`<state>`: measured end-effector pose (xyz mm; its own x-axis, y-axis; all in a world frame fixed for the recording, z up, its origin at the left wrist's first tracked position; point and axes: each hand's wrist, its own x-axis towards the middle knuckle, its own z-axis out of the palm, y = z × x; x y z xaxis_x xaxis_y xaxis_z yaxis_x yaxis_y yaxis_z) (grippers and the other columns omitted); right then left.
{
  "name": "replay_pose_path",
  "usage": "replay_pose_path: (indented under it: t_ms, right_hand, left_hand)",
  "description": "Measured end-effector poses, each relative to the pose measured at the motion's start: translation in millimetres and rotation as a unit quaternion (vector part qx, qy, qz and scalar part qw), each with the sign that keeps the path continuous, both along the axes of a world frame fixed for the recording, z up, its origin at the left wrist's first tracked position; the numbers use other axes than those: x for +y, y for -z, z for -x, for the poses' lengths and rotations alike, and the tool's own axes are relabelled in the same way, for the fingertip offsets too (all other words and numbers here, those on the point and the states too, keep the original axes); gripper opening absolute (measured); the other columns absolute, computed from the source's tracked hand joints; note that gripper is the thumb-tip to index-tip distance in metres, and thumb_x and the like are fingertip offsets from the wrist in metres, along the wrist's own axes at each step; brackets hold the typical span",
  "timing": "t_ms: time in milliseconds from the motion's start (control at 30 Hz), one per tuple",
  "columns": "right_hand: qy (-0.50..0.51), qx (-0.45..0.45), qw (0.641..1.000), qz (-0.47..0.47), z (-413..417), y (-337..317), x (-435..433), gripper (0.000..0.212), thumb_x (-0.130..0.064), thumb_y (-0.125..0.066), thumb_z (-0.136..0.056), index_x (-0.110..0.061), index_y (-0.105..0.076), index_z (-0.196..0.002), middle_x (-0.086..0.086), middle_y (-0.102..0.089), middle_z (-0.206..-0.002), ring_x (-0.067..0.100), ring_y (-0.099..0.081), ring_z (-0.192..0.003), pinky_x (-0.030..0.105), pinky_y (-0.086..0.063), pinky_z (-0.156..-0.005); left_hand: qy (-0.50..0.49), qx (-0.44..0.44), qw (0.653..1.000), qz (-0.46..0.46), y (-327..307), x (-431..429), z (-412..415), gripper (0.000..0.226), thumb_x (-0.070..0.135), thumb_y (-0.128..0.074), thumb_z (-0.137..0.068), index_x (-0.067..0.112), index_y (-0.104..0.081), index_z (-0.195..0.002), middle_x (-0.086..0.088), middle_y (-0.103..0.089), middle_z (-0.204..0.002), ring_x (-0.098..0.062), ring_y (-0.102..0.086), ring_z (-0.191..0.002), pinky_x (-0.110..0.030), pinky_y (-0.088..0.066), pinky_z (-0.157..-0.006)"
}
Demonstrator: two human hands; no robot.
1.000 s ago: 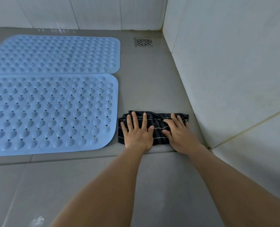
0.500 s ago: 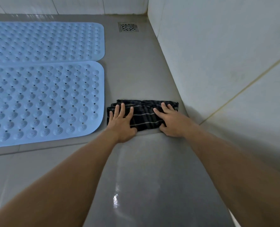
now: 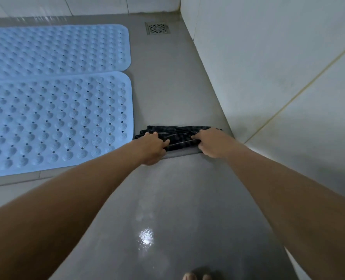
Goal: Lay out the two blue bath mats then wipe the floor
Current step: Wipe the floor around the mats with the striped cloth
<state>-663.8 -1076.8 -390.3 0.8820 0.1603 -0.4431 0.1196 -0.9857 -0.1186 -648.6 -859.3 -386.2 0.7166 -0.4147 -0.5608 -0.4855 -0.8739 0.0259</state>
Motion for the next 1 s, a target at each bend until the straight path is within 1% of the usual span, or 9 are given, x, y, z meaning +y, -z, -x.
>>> replay_pose_path:
  t_ms: [133, 333, 433, 500, 533, 600, 667, 767, 1000]
  right_hand:
    - [0.029, 0.064, 0.998, -0.007, 17.2, -21.3, 17.8, 0.036, -0.013, -0.049, -0.097, -0.014, -0.066, -0.129, 0.014, -0.065, -0.123, 0.033, -0.062, -0.108, 0.034, -0.049, -0.084]
    - [0.046, 0.095, 0.994, 0.003, 35.8, -41.0, 33.3, 0.043, -0.008, -0.048, -0.093, -0.017, -0.067, -0.13, 0.012, -0.065, -0.129, 0.03, -0.062, -0.11, 0.034, -0.052, -0.091]
    - [0.037, 0.102, 0.994, 0.026, 42.8, -47.5, 42.9, 0.028, -0.018, -0.051, -0.087, -0.014, -0.073, -0.105, 0.012, -0.071, -0.109, 0.029, -0.066, -0.094, 0.034, -0.055, -0.079]
    - [0.046, 0.092, 0.994, 0.035, 43.9, -47.1, 47.7, 0.024, -0.027, -0.05, -0.087, -0.013, -0.066, -0.097, 0.013, -0.07, -0.1, 0.029, -0.066, -0.085, 0.036, -0.056, -0.074]
    - [0.046, 0.073, 0.996, 0.034, 43.7, -43.4, 48.9, 0.027, -0.031, -0.05, -0.09, -0.013, -0.062, -0.104, 0.013, -0.067, -0.107, 0.031, -0.064, -0.09, 0.038, -0.055, -0.078]
    - [0.041, 0.025, 0.998, 0.036, 47.0, -30.0, 48.7, 0.036, -0.041, -0.046, -0.098, -0.016, -0.049, -0.124, 0.014, -0.054, -0.125, 0.036, -0.056, -0.111, 0.047, -0.049, -0.09]
    - [0.031, -0.009, 0.998, 0.05, 57.8, -7.4, 47.2, 0.048, -0.049, -0.039, -0.101, -0.021, -0.038, -0.139, 0.013, -0.039, -0.144, 0.037, -0.035, -0.136, 0.057, -0.032, -0.108]
    - [0.048, -0.001, 0.999, 0.005, 78.8, 21.5, 48.0, 0.059, -0.047, -0.027, -0.104, -0.025, -0.016, -0.158, 0.007, -0.01, -0.166, 0.028, 0.003, -0.154, 0.06, -0.001, -0.12]
    - [0.057, -0.021, 0.998, 0.001, 94.3, 27.3, 58.4, 0.061, -0.047, -0.022, -0.106, -0.033, 0.0, -0.16, 0.002, 0.003, -0.169, 0.025, 0.011, -0.154, 0.055, 0.004, -0.122]
  left_hand:
    - [0.054, 0.007, 0.998, 0.017, -7.8, 9.5, 16.6, 0.05, 0.024, -0.022, -0.107, 0.018, -0.026, -0.157, -0.018, -0.047, -0.144, -0.034, -0.042, -0.131, -0.038, -0.034, -0.105]
    - [0.01, 0.037, 0.999, 0.038, -14.8, 24.7, 45.8, 0.054, 0.033, -0.022, -0.102, 0.02, -0.037, -0.152, -0.019, -0.057, -0.134, -0.037, -0.052, -0.123, -0.042, -0.044, -0.102]
    - [0.022, -0.032, 0.999, 0.034, -19.8, 20.7, 55.2, 0.062, 0.047, -0.017, -0.087, 0.016, -0.063, -0.116, -0.016, -0.063, -0.119, -0.037, -0.059, -0.107, -0.043, -0.049, -0.086]
    - [-0.004, -0.124, 0.988, 0.095, -17.6, 11.5, 55.6, 0.044, 0.044, -0.027, -0.091, 0.016, -0.061, -0.096, -0.012, -0.064, -0.109, -0.034, -0.061, -0.098, -0.04, -0.046, -0.075]
    - [-0.015, -0.153, 0.98, 0.124, -11.8, 8.5, 55.7, 0.037, 0.039, -0.032, -0.097, 0.017, -0.06, -0.106, -0.011, -0.062, -0.114, -0.033, -0.06, -0.102, -0.041, -0.045, -0.078]
    - [-0.014, -0.144, 0.979, 0.142, 10.0, 7.3, 59.5, 0.044, 0.036, -0.031, -0.103, 0.018, -0.042, -0.141, -0.012, -0.047, -0.141, -0.031, -0.046, -0.13, -0.046, -0.04, -0.102]
    - [-0.018, -0.115, 0.985, 0.127, 36.6, 12.5, 71.0, 0.057, 0.042, -0.016, -0.104, 0.021, -0.015, -0.157, -0.011, -0.019, -0.163, -0.028, -0.015, -0.151, -0.048, -0.018, -0.121]
    - [-0.054, -0.142, 0.98, 0.13, 56.3, 19.6, 91.1, 0.066, 0.047, 0.001, -0.098, 0.025, -0.009, -0.159, -0.007, -0.011, -0.166, -0.024, -0.005, -0.154, -0.046, -0.005, -0.124]
    - [-0.085, -0.174, 0.968, 0.158, 56.2, 29.0, 110.5, 0.062, 0.049, -0.01, -0.102, 0.025, -0.01, -0.159, -0.007, -0.018, -0.165, -0.024, -0.012, -0.152, -0.044, -0.006, -0.124]
